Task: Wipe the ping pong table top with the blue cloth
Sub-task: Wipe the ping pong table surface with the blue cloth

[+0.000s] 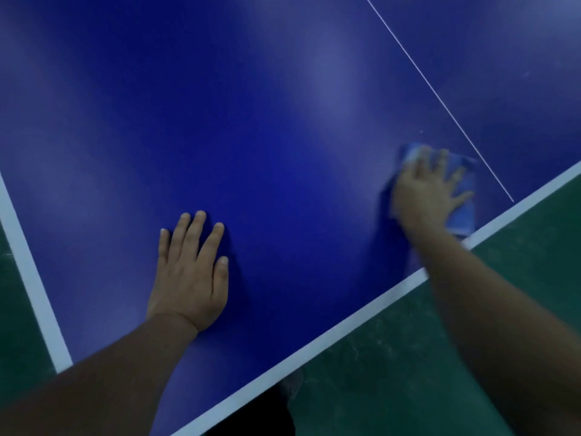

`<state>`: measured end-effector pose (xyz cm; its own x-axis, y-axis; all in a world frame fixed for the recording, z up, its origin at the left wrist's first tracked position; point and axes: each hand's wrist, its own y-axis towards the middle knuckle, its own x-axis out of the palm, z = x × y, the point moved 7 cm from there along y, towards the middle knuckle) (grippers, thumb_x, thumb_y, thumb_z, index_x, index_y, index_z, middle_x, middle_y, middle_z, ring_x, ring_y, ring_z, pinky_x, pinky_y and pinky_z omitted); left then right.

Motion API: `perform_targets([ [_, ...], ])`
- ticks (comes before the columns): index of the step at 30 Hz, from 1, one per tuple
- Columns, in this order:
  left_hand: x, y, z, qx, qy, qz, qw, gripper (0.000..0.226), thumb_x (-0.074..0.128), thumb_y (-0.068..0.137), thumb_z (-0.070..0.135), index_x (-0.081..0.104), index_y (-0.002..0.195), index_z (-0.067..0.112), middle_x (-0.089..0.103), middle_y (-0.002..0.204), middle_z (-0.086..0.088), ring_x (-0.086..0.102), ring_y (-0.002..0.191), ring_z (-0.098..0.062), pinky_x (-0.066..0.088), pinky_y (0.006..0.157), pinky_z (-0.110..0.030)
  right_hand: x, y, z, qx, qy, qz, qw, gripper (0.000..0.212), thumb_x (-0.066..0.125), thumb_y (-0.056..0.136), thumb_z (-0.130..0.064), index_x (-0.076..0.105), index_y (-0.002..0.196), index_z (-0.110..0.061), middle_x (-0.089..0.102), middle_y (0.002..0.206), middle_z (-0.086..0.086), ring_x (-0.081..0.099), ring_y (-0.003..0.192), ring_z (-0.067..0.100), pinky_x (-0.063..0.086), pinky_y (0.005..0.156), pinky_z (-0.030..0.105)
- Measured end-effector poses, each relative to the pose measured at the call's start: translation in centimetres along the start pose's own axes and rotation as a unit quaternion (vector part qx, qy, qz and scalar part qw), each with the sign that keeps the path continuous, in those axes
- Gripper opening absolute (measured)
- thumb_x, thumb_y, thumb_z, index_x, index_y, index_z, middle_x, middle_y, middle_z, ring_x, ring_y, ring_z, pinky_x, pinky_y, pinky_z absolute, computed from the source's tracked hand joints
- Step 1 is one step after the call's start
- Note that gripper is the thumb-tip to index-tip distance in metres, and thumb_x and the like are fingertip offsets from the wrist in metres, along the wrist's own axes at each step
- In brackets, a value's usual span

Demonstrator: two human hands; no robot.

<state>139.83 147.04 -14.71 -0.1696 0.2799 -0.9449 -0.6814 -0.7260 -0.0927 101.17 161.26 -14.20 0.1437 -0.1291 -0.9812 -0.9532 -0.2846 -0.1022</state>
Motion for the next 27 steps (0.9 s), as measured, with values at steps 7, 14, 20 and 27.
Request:
perform_targets([
  [7,-0.1,0.0,0.3,-0.003,0.013,-0.007,1.000,0.065,0.021,0.096,0.040,0.040,0.149,0.008,0.024,0.161,-0.015,0.011,0.152,-0.030,0.003,0.122,-0.053,4.3,-15.6,-6.5,-0.417,-0.046,-0.059,0.906,0.051,0.022,0.104,-0.053,0.028,0.153,-0.042,0.024,0.164,-0.007,0.010,0.154,0.030,0.003,0.120,0.063],
  [14,-0.5,0.0,1.1,-0.024,0.047,-0.023,0.998,0.067,0.021,0.095,0.042,0.041,0.149,0.007,0.026,0.160,-0.017,0.014,0.151,-0.033,0.005,0.122,-0.053,0.0,-4.0,5.2,-0.010,-0.010,-0.038,0.999,0.057,0.016,0.101,-0.050,0.018,0.157,-0.039,0.007,0.168,-0.004,0.000,0.154,0.033,-0.002,0.117,0.068],
  [20,-0.9,1.1,1.8,-0.051,0.053,-0.002,0.997,0.064,0.028,0.094,0.043,0.049,0.139,0.002,0.034,0.153,-0.020,0.023,0.146,-0.037,0.006,0.121,-0.055,2.7,-9.9,-2.6,-0.416,-0.088,-0.114,0.898,0.052,0.014,0.104,-0.055,0.019,0.155,-0.043,0.013,0.167,-0.009,0.002,0.154,0.028,0.000,0.121,0.061],
  [27,1.0,8.8,12.4,0.001,-0.009,0.001,1.000,0.060,0.033,0.093,0.039,0.048,0.140,0.004,0.037,0.154,-0.016,0.026,0.146,-0.033,0.011,0.121,-0.056,-1.2,2.0,7.6,-0.012,-0.016,-0.059,0.998,0.054,0.016,0.104,-0.048,0.010,0.157,-0.042,0.000,0.168,-0.008,-0.007,0.154,0.028,-0.005,0.118,0.064],
])
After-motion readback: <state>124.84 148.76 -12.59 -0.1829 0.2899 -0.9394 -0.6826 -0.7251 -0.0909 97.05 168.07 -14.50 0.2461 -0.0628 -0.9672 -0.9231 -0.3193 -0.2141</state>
